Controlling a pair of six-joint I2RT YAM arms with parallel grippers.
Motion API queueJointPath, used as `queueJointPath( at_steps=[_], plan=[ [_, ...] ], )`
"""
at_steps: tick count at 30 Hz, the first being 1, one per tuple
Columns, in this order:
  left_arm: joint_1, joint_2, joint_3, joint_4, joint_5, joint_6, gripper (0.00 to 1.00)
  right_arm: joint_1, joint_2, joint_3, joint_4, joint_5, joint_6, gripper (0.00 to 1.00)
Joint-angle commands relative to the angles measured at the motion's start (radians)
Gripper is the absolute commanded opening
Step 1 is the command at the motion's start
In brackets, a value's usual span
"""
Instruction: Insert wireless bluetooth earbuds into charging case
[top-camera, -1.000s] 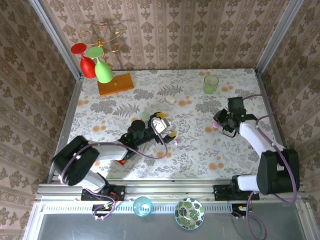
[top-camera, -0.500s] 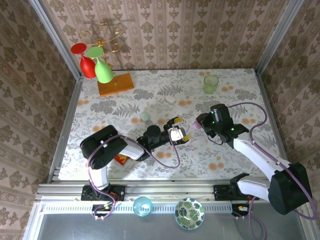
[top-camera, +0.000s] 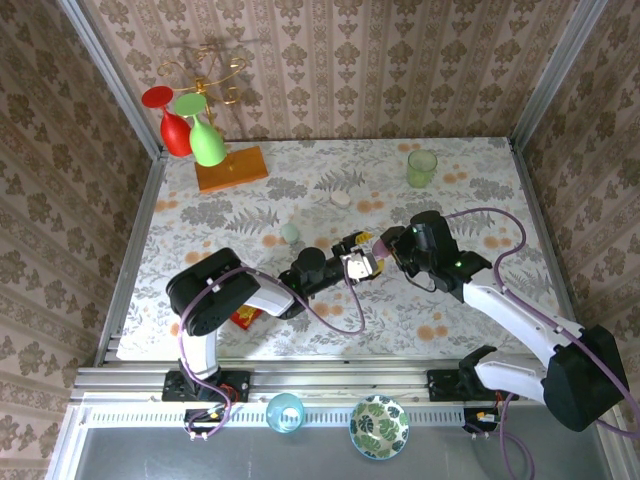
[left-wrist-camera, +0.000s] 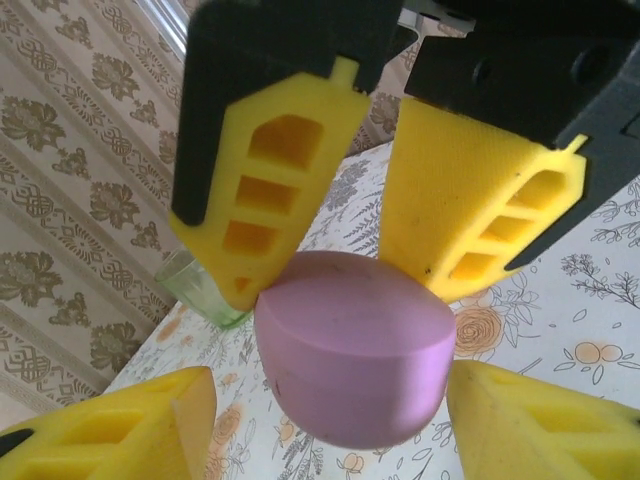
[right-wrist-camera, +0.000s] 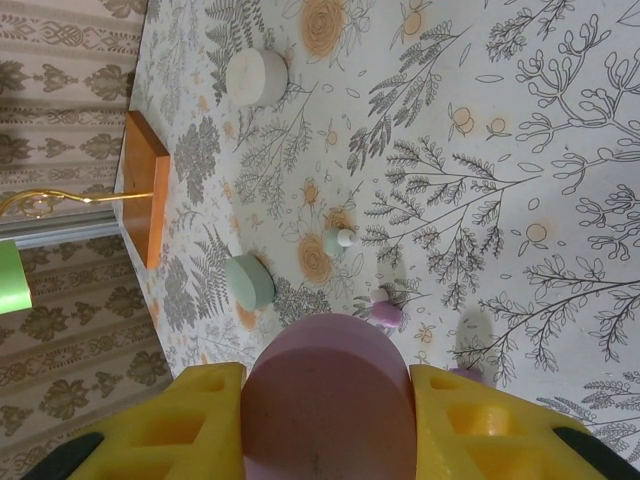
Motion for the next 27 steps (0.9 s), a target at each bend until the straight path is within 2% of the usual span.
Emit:
queueJointPath(
  at_steps=[1,8,16,21,25,27],
  plan=[
    [-0.008,0.015,0.024,0.035,0.001,0.018,0.61,0.011,-0.01,0.004,0.037,0.02,0.026,0.36],
    [-0.008,0.016,0.024,0.036,-0.004,0.018,0.52,0.031,0.025,0.01,0.071,-0.009,0.034,0.36],
    [-0.008,0.01,0.015,0.034,-0.002,0.014,0.33,0.035,0.036,0.014,0.076,-0.011,0.024,0.36],
    [-0.006,0.002,0.009,0.035,0.004,0.004,0.29,0.035,0.026,0.017,0.071,0.003,-0.004,0.46],
    [0.006,-0.023,-0.016,0.036,0.03,-0.034,0.28,0.031,0.009,0.031,0.076,-0.001,-0.119,0.68],
    [0.02,-0.045,-0.038,0.038,0.05,-0.074,0.28,0.022,-0.006,0.035,0.071,-0.002,-0.198,0.72]
  ],
)
